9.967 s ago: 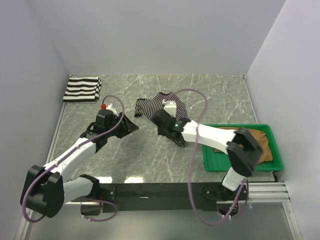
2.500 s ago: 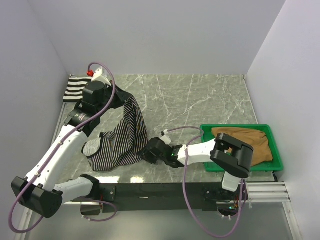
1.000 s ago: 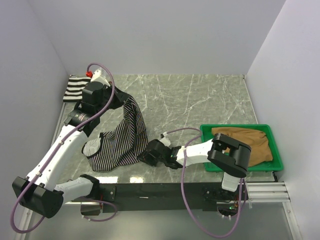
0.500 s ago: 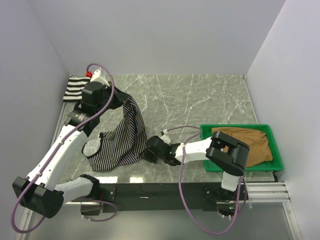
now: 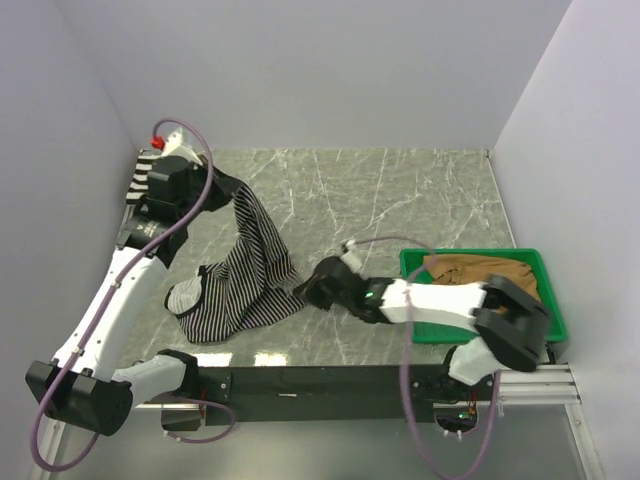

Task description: Fold and stack the tank tops

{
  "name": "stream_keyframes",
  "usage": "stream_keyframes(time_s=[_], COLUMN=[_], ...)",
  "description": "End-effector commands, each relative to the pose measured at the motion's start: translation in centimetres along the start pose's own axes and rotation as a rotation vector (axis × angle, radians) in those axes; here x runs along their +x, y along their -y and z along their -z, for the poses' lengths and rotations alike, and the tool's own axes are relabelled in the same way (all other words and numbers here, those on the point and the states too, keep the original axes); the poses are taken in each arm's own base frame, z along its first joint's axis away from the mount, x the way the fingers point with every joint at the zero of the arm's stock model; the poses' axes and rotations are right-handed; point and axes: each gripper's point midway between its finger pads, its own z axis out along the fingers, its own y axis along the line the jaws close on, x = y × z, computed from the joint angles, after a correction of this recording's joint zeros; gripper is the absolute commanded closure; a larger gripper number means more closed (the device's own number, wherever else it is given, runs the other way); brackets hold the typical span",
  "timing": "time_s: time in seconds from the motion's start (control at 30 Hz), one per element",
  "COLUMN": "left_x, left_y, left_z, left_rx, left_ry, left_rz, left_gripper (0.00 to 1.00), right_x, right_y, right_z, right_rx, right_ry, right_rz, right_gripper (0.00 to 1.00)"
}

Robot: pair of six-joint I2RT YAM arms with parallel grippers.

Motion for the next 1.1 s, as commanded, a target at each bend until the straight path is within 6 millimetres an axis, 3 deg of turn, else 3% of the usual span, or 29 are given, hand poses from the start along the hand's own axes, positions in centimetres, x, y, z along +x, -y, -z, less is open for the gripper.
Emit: stream_keyframes(time_s=[0.0,0.03,0.1,0.13,0.17,0.23,0.27,0.33,0.37,0.4,0.43,0.47,0.5,0.53,0.57,0.6,0.63,0.67,0.7,0.73,0.8,0.83,0.87,0.9,0.93,0.97,1.0,1.03,1.07], left_x=[-6.4,-7.3,-9.6,-10.4,-11.2,-13.7,-14.7,-17.7,-18.9,-20.5,-22.2,-23.2,-25.5,-26.3,-27.4,-29.6,-30.0,-31.7,-32.1,-32.3,-31.7,-31.2,-30.9,-29.1,-28.2,-26.2,-24.7,-23.3,-19.9], left_y=[3.0,3.2,3.8,4.0,4.3,5.0,5.2,5.9,6.2,6.1,7.1,5.7,7.5,8.4,6.8,8.9,9.8,10.6,10.9,11.2,11.2,10.9,11.6,9.4,8.8,7.1,6.3,5.3,3.2], left_z=[3.0,3.2,3.4,3.4,3.3,2.8,2.6,2.1,1.9,0.9,1.0,-1.3,-0.3,-0.4,-2.5,-0.8,-0.7,-0.2,0.1,0.4,1.1,1.3,3.8,2.1,2.2,2.2,2.0,1.9,1.7], left_rx=[0.081,0.084,0.088,0.094,0.1,0.139,0.156,0.201,0.22,0.217,0.26,0.233,0.29,0.34,0.323,0.388,0.436,0.46,0.467,0.474,0.483,0.48,0.492,0.455,0.444,0.406,0.384,0.365,0.325], left_ry=[0.165,0.187,0.238,0.255,0.276,0.359,0.39,0.475,0.501,0.519,0.561,0.557,0.597,0.593,0.582,0.624,0.605,0.628,0.63,0.627,0.608,0.603,0.631,0.596,0.585,0.552,0.517,0.491,0.439], left_rz=[-0.017,-0.014,0.004,0.009,0.014,0.029,0.034,0.042,0.039,0.036,0.02,0.026,0.022,0.011,0.02,0.012,-0.007,-0.022,-0.029,-0.034,-0.039,-0.039,-0.05,-0.025,-0.014,0.011,0.03,0.047,0.081], left_gripper=[0.99,0.99,0.99,0.99,0.99,0.99,0.99,0.99,0.99,0.99,0.99,0.99,1.0,0.99,0.99,0.99,1.0,0.99,0.99,0.99,0.99,0.99,0.99,0.99,0.99,0.99,0.99,0.99,0.99], right_x=[-6.2,-8.9,-11.8,-13.4,-16.7,-18.8,-20.7,-24.1,-25.9,-28.6,-30.4,-31.6,-33.3,-34.5,-35.9,-36.7,-37.6,-38.3,-38.6,-38.5,-38.2,-38.2,-36.9,-36.6,-36.1,-34.7,-34.2,-33.1,-31.7], right_y=[-3.8,-4.4,-6.2,-8.4,-9.1,-11.0,-14.1,-15.5,-18.7,-18.7,-21.7,-22.3,-22.8,-23.6,-26.2,-26.9,-29.8,-29.9,-30.7,-32.6,-32.5,-31.2,-31.0,-30.8,-26.8,-26.2,-25.2,-21.1,-19.9], right_z=[5.6,6.6,9.3,10.8,11.8,13.1,15.2,15.7,18.0,17.1,19.5,18.3,18.8,19.2,20.6,21.0,24.8,23.9,24.6,27.5,27.5,25.7,27.6,28.0,23.6,26.3,26.2,22.6,23.5], right_rx=[-0.125,-0.144,-0.207,-0.257,-0.27,-0.301,-0.368,-0.379,-0.447,-0.414,-0.473,-0.475,-0.474,-0.481,-0.532,-0.529,-0.597,-0.576,-0.585,-0.639,-0.626,-0.59,-0.609,-0.635,-0.548,-0.579,-0.584,-0.501,-0.512], right_ry=[0.162,0.213,0.237,0.263,0.326,0.325,0.369,0.4,0.443,0.468,0.518,0.497,0.52,0.534,0.56,0.565,0.631,0.616,0.63,0.671,0.649,0.616,0.622,0.643,0.581,0.617,0.625,0.56,0.557], right_rz=[0.029,0.033,0.079,0.093,0.095,0.196,0.229,0.297,0.328,0.343,0.365,0.381,0.392,0.397,0.423,0.435,0.467,0.467,0.483,0.509,0.506,0.49,0.494,0.494,0.452,0.458,0.452,0.421,0.419], right_gripper=[1.0,1.0,1.0,1.0,1.0,1.0,1.0,1.0,1.0,1.0,1.0,1.0,1.0,1.0,1.0,1.0,1.0,1.0,1.0,1.0,1.0,1.0,1.0,1.0,1.0,1.0,1.0,1.0,1.0])
